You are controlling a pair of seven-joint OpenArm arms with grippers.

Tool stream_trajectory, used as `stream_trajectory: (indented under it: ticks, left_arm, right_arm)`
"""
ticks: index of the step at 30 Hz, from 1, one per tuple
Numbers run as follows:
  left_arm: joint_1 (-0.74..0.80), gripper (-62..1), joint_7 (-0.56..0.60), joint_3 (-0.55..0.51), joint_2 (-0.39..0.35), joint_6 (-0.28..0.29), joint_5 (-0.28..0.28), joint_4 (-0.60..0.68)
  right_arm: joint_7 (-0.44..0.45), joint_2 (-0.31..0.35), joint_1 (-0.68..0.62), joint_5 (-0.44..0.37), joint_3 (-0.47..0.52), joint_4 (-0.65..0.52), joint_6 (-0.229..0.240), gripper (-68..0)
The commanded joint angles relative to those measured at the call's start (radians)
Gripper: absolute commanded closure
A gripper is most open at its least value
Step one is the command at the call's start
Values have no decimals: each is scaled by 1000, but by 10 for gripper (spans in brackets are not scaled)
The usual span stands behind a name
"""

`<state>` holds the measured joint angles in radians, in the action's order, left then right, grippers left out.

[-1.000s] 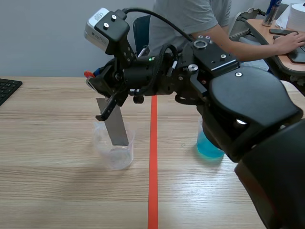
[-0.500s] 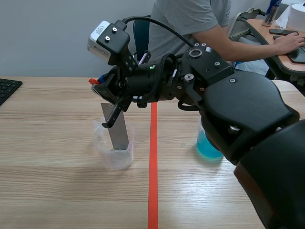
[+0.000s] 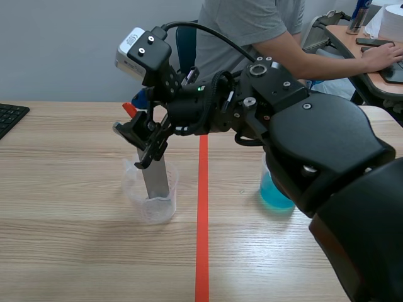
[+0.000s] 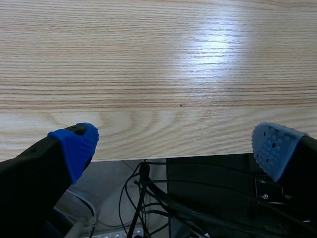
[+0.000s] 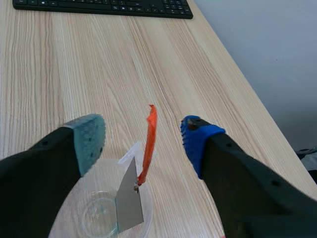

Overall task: Do the redox reaction experiment.
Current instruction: 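Put the plate into the left beaker, then return to the home posture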

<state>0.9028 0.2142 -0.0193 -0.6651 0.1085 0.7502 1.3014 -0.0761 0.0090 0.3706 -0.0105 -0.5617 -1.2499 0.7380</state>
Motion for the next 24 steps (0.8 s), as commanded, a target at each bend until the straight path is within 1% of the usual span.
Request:
stream_trajectory:
  ticks: [1,2,5,6,9,13,19,22,24]
  left_arm:
    - [0,-623,13,2,0,9,2,8]
    - [0,-623,13,2,0,9,2,8]
    - [0,-623,13,2,0,9,2,8]
    - [0,-623,13,2,0,9,2,8]
    - [0,-623,13,2,0,9,2,8]
    - [0,-623,13,2,0,10,2,8]
    - [-10,-623,14,2,2,10,2,8]
    - [-14,-623,14,2,5,10,2,8]
    - [-14,-623,14,2,5,10,0,8]
  right_arm:
    - [16,-4,23,-12,-28,-13,8,-431]
    - [17,-4,23,-16,-39,-13,8,-477]
    - [41,-4,23,-64,-82,-13,8,-643]
    - [42,-5,23,-79,-99,-13,8,-676]
    - [30,-15,17,-85,-147,-14,8,-679]
    - [31,-18,-6,-97,-186,-21,8,-679]
    - [32,-18,-54,-140,-193,-79,8,-679]
    - [28,-17,-61,-179,-193,-118,8,-679]
    - [6,-17,-61,-209,-191,-144,8,-679]
